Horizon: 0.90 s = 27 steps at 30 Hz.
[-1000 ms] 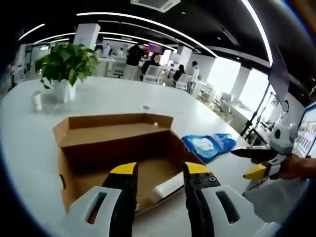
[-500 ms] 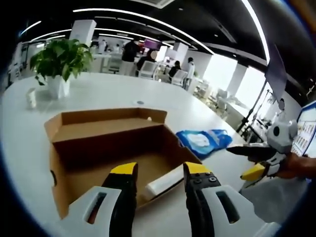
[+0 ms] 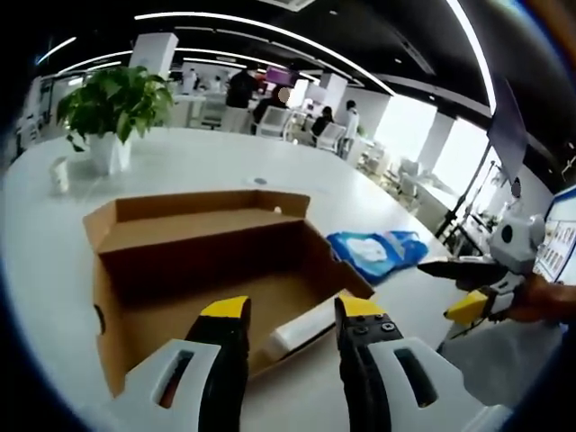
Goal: Operate the shoe box by opening the lid, removing the specified soft item, and placing it in the target area until the item is outside and the box remains undamaged.
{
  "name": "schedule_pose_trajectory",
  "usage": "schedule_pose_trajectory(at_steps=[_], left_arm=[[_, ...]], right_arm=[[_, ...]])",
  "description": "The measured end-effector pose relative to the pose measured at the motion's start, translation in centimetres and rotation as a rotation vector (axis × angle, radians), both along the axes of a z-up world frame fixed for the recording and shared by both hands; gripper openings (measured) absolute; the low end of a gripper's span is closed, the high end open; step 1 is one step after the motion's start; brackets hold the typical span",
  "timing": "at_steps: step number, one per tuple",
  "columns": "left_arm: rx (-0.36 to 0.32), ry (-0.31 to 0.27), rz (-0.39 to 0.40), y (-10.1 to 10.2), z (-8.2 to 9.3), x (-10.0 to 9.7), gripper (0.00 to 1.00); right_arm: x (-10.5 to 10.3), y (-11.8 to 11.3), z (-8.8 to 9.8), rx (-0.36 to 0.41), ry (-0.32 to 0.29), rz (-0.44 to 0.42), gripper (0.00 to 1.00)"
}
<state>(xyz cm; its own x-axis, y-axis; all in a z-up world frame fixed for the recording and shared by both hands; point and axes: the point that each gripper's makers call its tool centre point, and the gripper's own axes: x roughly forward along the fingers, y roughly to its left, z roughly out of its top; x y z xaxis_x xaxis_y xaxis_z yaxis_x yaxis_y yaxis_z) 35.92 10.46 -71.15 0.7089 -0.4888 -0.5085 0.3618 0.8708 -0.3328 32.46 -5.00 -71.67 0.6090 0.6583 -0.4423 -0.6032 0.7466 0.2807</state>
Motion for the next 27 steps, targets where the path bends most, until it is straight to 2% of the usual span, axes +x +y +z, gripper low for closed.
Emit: schedule_pose_trajectory(at_steps=[7,27], left_arm=[[0.003,0.007,0.005,0.2,-0.3,0.0,0.38],[0.009,0.016,-0.006,0.5,-1.0,0.3,0.38]], right_arm=[[0.1,-0.2,0.0,0.012,0.009,-0.016,0.72],[-0.3,0.4,-0.4,-0.004,0.015,0.014,0.71]])
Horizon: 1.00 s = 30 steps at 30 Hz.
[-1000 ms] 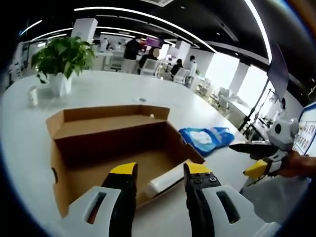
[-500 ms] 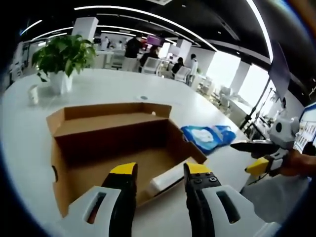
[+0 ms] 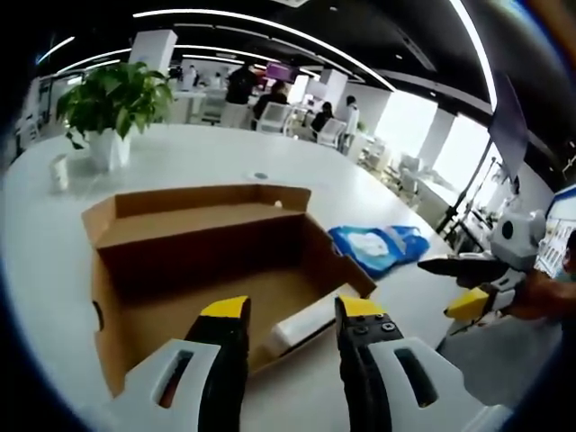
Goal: Operate the shoe box by opening the lid, removing the specified soft item, and placing it in the target area until the item is outside and the box remains undamaged.
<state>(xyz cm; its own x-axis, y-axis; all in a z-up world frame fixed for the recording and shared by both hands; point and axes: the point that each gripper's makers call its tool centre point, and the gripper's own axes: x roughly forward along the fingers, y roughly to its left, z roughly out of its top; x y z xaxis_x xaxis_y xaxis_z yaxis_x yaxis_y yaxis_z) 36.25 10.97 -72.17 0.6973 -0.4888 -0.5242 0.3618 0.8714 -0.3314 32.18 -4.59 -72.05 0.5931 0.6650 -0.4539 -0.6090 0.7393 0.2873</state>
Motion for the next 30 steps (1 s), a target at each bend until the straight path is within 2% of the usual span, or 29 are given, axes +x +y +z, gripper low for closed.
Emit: schedule_pose_trajectory(at_steps=[14,23,30], left_arm=[[-0.017,-0.013,0.03,0.6,0.7,-0.1,0.37],[-0.016,-0.017,0.029,0.2,1.1,-0.5,0.37],[-0.017,-0.025,0.037,0.5,1.4,-0.4,0.37]], right_arm=[[0.8,-0.1,-0.7,-0.02,0.036,0.007,0.69],[2.3,1.7,0.3,-0.057,0.003,0.075,0.69],[3.3,2.0,0.5,-0.102,-0.013,0.123,0.69]])
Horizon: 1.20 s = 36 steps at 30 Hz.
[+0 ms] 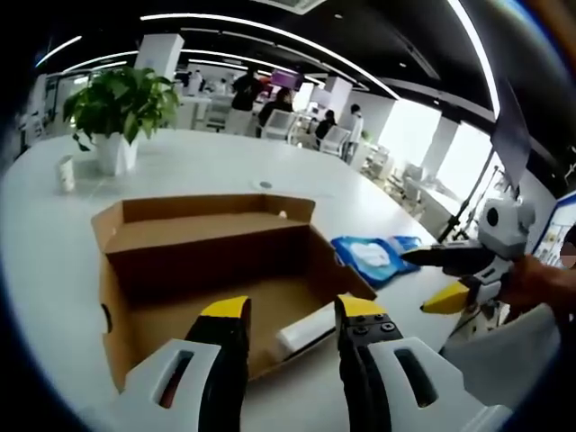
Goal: Operate the shoe box by opening the lid, removing the specified soft item, and placing it in the target area until the item is outside and the box remains undamaged.
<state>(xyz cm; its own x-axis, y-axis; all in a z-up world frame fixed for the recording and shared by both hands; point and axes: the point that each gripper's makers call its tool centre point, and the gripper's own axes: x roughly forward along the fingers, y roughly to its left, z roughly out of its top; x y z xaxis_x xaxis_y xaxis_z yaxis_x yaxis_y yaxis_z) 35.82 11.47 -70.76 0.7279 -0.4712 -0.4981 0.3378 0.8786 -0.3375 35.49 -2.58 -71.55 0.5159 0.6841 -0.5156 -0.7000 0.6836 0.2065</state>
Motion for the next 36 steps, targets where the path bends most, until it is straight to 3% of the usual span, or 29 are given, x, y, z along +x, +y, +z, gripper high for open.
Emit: schedule_pose_trajectory(at_steps=[5,12,23,36], left_arm=[[-0.002,-0.001,0.008,0.4,0.0,0.1,0.37],[-0.003,-0.002,0.002,0.1,0.1,0.1,0.37],[-0.018,-0.001,0.022,0.7,0.0,0.4,0.37],[-0.027,0.001,0.039,1.3,-0.2,0.7,0.37]], right_arm=[[1.0,0.6,0.4,0.015,0.007,0.014,0.68],[1.8,1.9,0.2,-0.02,0.003,0.073,0.68],[3.6,3.8,-0.5,-0.146,-0.034,0.197,0.66],[5.2,5.0,-1.0,-0.209,-0.045,0.282,0.65]])
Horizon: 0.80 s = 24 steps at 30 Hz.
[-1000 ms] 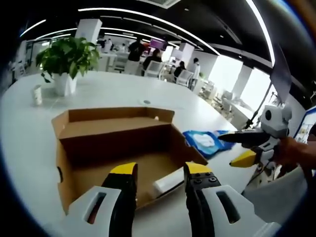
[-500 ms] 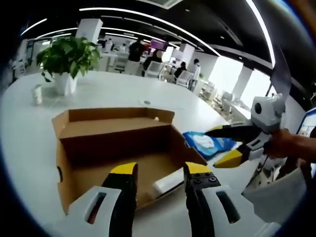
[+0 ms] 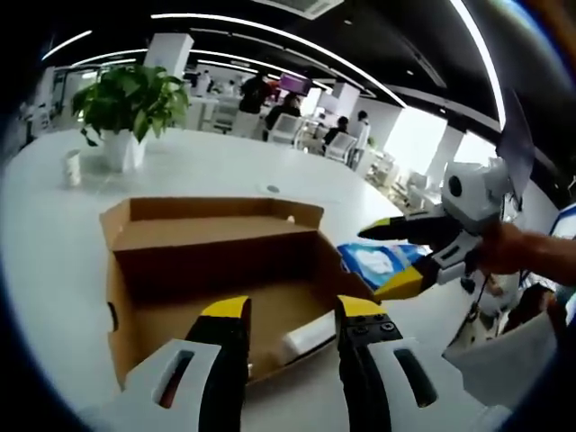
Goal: Operate the shoe box by opening the lid, removing the specified soft item, and placing it in the target area until the item is outside and the box remains undamaged.
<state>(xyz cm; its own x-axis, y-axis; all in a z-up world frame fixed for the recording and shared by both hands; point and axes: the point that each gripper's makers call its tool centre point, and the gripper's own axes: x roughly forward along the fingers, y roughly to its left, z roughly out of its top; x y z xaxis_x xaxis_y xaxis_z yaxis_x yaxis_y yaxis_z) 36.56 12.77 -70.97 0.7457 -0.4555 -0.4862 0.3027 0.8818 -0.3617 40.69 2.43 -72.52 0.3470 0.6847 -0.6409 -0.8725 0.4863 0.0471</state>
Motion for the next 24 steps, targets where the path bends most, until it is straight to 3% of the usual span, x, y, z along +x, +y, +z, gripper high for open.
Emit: schedule_pose_trajectory(at_steps=[8,12,20,24], left_arm=[[0.001,0.002,-0.009,-0.4,0.0,-0.1,0.37],[0.0,0.004,-0.006,-0.3,0.0,0.0,0.37],[-0.001,0.007,-0.003,-0.2,-0.1,0.0,0.37],[-0.002,0.01,-0.002,-0.1,-0.2,0.0,0.37]], right_arm=[[0.7,1.1,-0.8,-0.089,-0.022,0.116,0.66],[0.7,1.3,-2.2,-0.165,-0.005,0.177,0.65],[0.7,1.5,-4.0,-0.3,-0.034,0.337,0.67],[-0.1,1.9,-4.7,-0.322,-0.009,0.405,0.7]])
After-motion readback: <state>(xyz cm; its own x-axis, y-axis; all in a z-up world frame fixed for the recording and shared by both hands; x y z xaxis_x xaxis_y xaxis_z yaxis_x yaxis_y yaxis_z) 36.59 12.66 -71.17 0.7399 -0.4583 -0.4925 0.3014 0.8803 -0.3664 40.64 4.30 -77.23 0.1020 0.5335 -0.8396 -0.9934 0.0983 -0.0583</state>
